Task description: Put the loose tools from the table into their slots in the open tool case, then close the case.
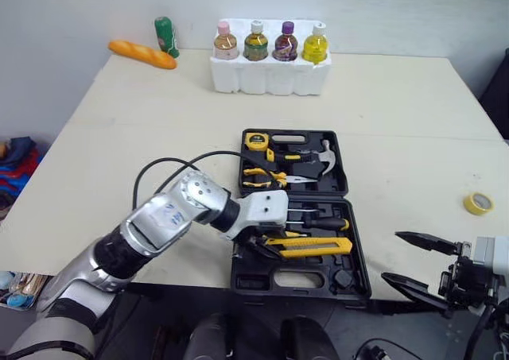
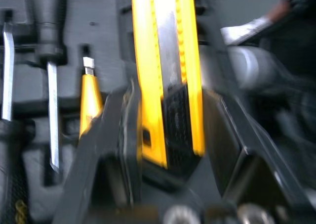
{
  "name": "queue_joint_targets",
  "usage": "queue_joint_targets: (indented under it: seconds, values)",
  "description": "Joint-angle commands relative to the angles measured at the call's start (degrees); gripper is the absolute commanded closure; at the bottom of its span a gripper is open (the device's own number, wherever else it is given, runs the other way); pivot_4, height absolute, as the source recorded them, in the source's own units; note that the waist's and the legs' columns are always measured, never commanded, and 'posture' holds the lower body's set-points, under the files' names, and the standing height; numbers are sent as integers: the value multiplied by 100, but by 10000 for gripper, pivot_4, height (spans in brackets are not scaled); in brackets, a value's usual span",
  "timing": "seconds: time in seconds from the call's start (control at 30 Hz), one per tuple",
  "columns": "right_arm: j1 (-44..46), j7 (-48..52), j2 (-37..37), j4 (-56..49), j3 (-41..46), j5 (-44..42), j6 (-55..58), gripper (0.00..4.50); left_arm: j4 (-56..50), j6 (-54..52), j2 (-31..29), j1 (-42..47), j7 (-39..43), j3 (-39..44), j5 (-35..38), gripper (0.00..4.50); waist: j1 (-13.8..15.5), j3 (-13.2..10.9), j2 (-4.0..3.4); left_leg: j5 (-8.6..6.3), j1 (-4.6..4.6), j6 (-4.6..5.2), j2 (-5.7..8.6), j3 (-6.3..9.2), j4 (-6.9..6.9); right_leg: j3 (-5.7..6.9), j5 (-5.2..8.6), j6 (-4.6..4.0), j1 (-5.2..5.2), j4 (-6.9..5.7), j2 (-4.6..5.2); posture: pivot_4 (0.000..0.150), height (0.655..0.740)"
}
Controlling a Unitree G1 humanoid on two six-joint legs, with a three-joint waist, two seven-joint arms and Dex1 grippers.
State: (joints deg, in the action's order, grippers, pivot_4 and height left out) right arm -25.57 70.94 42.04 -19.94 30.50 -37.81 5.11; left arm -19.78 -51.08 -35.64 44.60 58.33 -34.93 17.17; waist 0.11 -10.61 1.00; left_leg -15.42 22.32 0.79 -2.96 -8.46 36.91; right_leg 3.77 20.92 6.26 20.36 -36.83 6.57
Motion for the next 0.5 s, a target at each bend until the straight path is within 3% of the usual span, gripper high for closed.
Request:
queue_joint_targets:
  seconds: [0.03,0.37,0.5]
  values:
    - [-148,-22,38,-202,219,-105,82,0,-156,-88,-30,21,-20,-7,-120,31457,-8,-1,1,-1,7,1,-2,1,3,0,0,0,3,0,2,1500,7400]
    - [-314,23,27,-393,219,-133,157,0,-440,-574,-29,-146,-11,-116,-31,31457,-3,-1,2,-6,9,5,-2,5,11,-3,2,-4,1,1,10,1500,7400]
    - [10,-5,99,-333,-106,-80,215,0,-322,-623,217,-246,-280,-219,-149,31457,-17,-1,3,-6,8,5,-1,5,11,-5,3,-5,0,2,10,1500,7400]
